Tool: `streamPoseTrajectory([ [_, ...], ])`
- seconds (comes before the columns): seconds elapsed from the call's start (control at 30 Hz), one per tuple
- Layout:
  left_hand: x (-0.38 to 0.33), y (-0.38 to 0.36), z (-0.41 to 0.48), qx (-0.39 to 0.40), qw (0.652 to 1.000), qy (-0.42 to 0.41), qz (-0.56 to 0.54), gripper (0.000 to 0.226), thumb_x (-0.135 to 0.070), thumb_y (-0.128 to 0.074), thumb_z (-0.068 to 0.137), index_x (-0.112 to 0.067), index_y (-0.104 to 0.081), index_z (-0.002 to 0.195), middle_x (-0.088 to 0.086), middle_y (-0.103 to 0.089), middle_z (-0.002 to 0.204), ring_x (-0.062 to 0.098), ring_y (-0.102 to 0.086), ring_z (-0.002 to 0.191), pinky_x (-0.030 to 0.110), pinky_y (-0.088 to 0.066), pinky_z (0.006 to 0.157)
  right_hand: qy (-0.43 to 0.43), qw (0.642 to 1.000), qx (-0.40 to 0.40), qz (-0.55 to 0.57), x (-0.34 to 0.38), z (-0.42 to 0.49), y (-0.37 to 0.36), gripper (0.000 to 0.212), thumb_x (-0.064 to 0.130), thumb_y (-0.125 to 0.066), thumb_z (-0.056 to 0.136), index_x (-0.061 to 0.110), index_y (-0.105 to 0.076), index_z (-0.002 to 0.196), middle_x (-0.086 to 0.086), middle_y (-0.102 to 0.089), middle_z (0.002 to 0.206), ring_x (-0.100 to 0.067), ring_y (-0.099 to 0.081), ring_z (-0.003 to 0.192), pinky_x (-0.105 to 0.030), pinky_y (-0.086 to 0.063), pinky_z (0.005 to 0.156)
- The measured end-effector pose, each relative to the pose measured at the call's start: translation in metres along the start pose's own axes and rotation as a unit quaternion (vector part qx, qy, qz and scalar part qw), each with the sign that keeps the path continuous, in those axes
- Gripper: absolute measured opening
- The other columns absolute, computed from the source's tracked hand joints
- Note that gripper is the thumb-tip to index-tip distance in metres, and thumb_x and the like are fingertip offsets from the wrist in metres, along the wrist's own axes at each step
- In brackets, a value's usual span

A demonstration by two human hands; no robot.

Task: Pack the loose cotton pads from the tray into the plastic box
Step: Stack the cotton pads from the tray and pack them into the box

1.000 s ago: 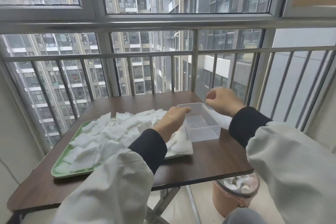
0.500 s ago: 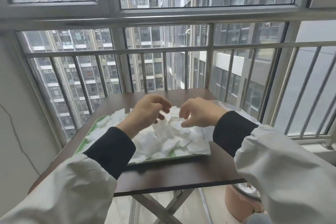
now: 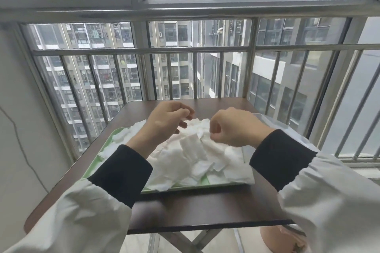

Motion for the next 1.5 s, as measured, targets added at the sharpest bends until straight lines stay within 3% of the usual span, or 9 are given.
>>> streamPoseTrajectory([
  [0.13,0.001,0.006,0.007,-0.001,0.998,-0.061,0.017,0.010,-0.020,-0.072,0.091,-0.029,-0.074,0.093,-0.009,-0.076,0.096,0.007,-0.070,0.086,0.021,-0.055,0.074,0.021,0.984,-0.051,0.171,-0.003,0.002,0.026,0.010,0.029,-0.066,0.092,0.024,-0.069,0.084,0.010,-0.069,0.086,-0.005,-0.065,0.079,-0.018,-0.053,0.067],
  [0.23,0.003,0.007,0.010,0.071,0.993,-0.094,-0.015,0.040,-0.037,-0.087,0.075,-0.030,-0.069,0.110,-0.011,-0.076,0.107,0.006,-0.071,0.103,0.018,-0.055,0.084,0.046,0.944,-0.073,0.319,0.005,0.009,0.033,0.007,0.019,-0.068,0.091,0.017,-0.069,0.084,0.005,-0.068,0.079,0.005,-0.061,0.063,-0.008,-0.044,0.055],
  [0.3,0.003,0.009,0.010,0.071,0.991,-0.103,-0.041,0.050,-0.038,-0.091,0.070,-0.028,-0.069,0.114,-0.007,-0.077,0.106,0.010,-0.073,0.099,0.021,-0.057,0.080,0.056,0.921,-0.069,0.380,0.011,0.015,0.030,0.007,0.018,-0.068,0.090,0.013,-0.070,0.086,0.002,-0.070,0.079,0.003,-0.062,0.064,-0.010,-0.046,0.058],
  [0.47,0.008,0.021,0.011,-0.018,0.992,-0.118,-0.041,0.017,-0.022,-0.082,0.082,-0.023,-0.074,0.098,0.007,-0.077,0.091,0.024,-0.073,0.078,0.028,-0.059,0.063,0.049,0.879,-0.104,0.464,0.017,0.032,0.014,0.013,0.015,-0.060,0.096,0.006,-0.069,0.098,-0.004,-0.072,0.082,-0.007,-0.065,0.064,-0.014,-0.048,0.056],
  [0.67,0.033,0.037,0.010,-0.092,0.988,-0.043,-0.117,0.008,-0.015,-0.075,0.090,-0.015,-0.072,0.097,0.001,-0.077,0.080,0.016,-0.072,0.065,0.023,-0.055,0.056,0.085,0.942,-0.070,0.317,0.018,0.037,-0.014,0.032,-0.001,-0.058,0.090,0.022,-0.073,0.106,0.011,-0.072,0.097,-0.002,-0.065,0.076,-0.012,-0.049,0.066],
  [0.77,0.039,0.041,0.011,-0.118,0.983,-0.021,-0.141,0.010,-0.015,-0.072,0.092,-0.013,-0.069,0.101,0.000,-0.076,0.078,0.017,-0.070,0.061,0.022,-0.053,0.051,0.093,0.964,-0.034,0.246,0.020,0.035,-0.026,0.034,0.011,-0.067,0.087,0.037,-0.069,0.109,0.022,-0.068,0.098,0.005,-0.061,0.080,-0.006,-0.044,0.066],
  [1.0,0.046,0.037,0.008,-0.132,0.971,0.004,-0.201,0.009,-0.013,-0.066,0.095,-0.011,-0.065,0.104,0.000,-0.076,0.078,0.026,-0.073,0.059,0.022,-0.047,0.042,0.086,0.959,-0.066,0.262,0.014,0.035,-0.033,0.022,0.018,-0.073,0.085,0.035,-0.073,0.100,0.018,-0.070,0.081,0.001,-0.058,0.069,-0.011,-0.043,0.063],
  [1.3,0.045,0.024,0.004,-0.105,0.983,-0.015,-0.149,0.008,-0.016,-0.066,0.097,-0.015,-0.072,0.102,0.000,-0.079,0.089,0.018,-0.076,0.075,0.022,-0.052,0.051,0.055,0.884,-0.135,0.445,0.012,0.034,-0.020,0.025,0.003,-0.055,0.096,0.022,-0.068,0.086,0.008,-0.067,0.086,-0.003,-0.060,0.078,-0.015,-0.045,0.071],
  [1.5,0.044,0.024,0.005,-0.120,0.983,-0.015,-0.136,0.007,-0.009,-0.068,0.092,-0.011,-0.073,0.096,0.011,-0.076,0.090,0.016,-0.065,0.076,0.021,-0.049,0.057,0.015,0.743,-0.097,0.663,0.012,0.032,-0.019,0.029,-0.004,-0.047,0.093,0.011,-0.065,0.076,-0.005,-0.061,0.078,-0.021,-0.059,0.076,-0.032,-0.051,0.066],
])
Point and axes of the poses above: each hand's wrist, its own z-axis towards the middle knuckle, its own y-axis out of the back of the hand, x = y × z, the point moved 3 cm from there along z, towards the middle knuckle
